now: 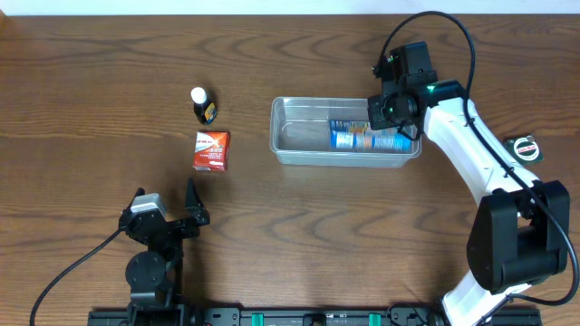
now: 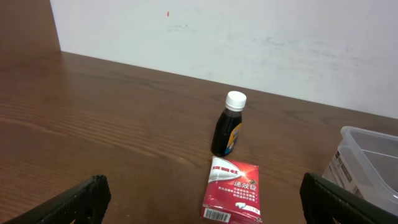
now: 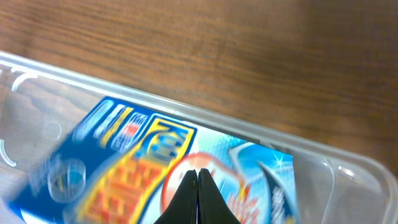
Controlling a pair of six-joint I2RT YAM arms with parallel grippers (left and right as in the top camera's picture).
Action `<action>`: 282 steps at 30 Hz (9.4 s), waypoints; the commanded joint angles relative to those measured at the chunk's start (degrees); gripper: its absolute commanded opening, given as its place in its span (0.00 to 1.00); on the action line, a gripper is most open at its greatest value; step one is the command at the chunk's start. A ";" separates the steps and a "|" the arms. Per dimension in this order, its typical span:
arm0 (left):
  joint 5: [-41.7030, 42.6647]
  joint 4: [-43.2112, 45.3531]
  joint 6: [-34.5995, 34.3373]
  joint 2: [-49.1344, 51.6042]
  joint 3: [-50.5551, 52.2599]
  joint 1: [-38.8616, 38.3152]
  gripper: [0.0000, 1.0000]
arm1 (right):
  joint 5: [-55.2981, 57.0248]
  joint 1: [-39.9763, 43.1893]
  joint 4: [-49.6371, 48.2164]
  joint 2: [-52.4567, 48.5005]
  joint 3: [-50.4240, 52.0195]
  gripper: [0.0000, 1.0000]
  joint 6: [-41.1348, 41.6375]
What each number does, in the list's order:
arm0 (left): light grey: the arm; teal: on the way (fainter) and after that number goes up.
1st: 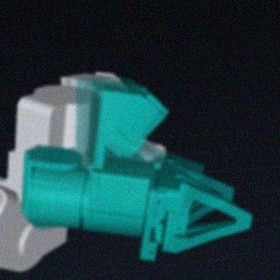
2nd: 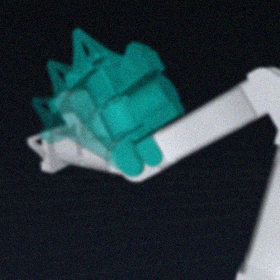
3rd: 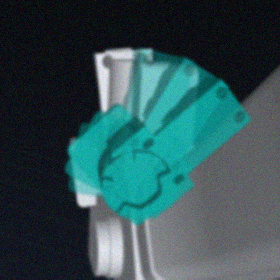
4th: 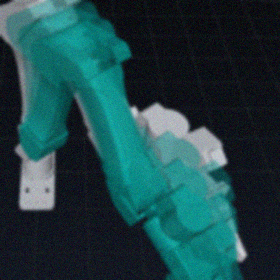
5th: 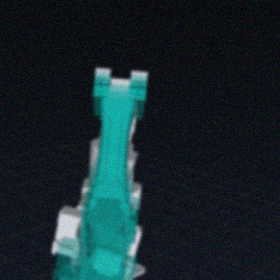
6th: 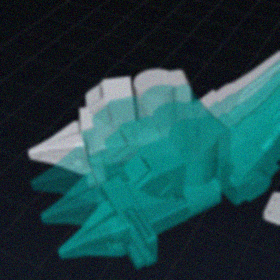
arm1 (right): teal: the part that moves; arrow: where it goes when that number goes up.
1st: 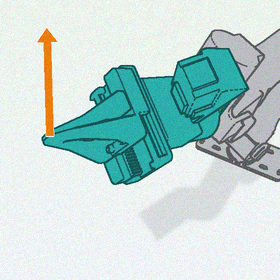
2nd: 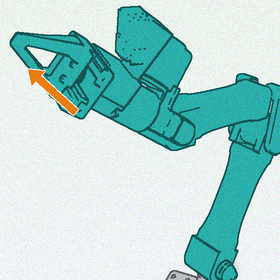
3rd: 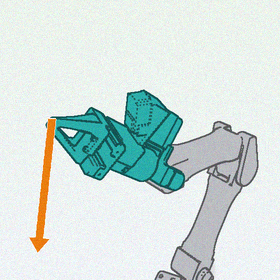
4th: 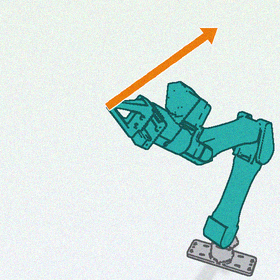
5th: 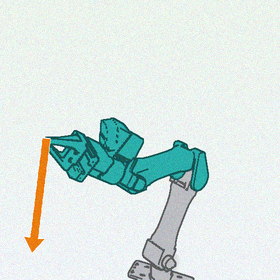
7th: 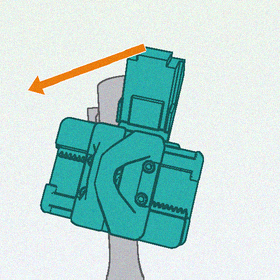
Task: Pack container
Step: 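Tip the blue box over flat inside the container, then push the blue box flat with the right gripper, then release, then move the right gripper back over the white Panadol box, then lower the right gripper and grasp the white Panadol box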
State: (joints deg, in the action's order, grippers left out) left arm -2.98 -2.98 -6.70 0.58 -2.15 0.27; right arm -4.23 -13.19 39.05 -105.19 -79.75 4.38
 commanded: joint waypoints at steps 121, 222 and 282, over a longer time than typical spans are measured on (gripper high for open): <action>-0.66 -0.76 -0.48 -0.33 1.92 0.24 0.98 | 0.79 14.32 18.62 3.43 -0.20 0.01 4.42; -0.66 -0.76 -0.48 -0.35 1.92 0.24 0.98 | 13.18 15.54 11.28 1.25 0.74 0.18 -7.89; -0.66 -0.76 -0.48 -0.33 1.92 0.24 0.98 | -0.83 28.13 10.88 -7.87 -5.35 0.45 -22.36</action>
State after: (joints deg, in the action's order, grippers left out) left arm -2.98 -2.98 -7.09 0.58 -2.15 0.27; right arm -4.34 14.55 49.17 -117.36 -81.73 -19.42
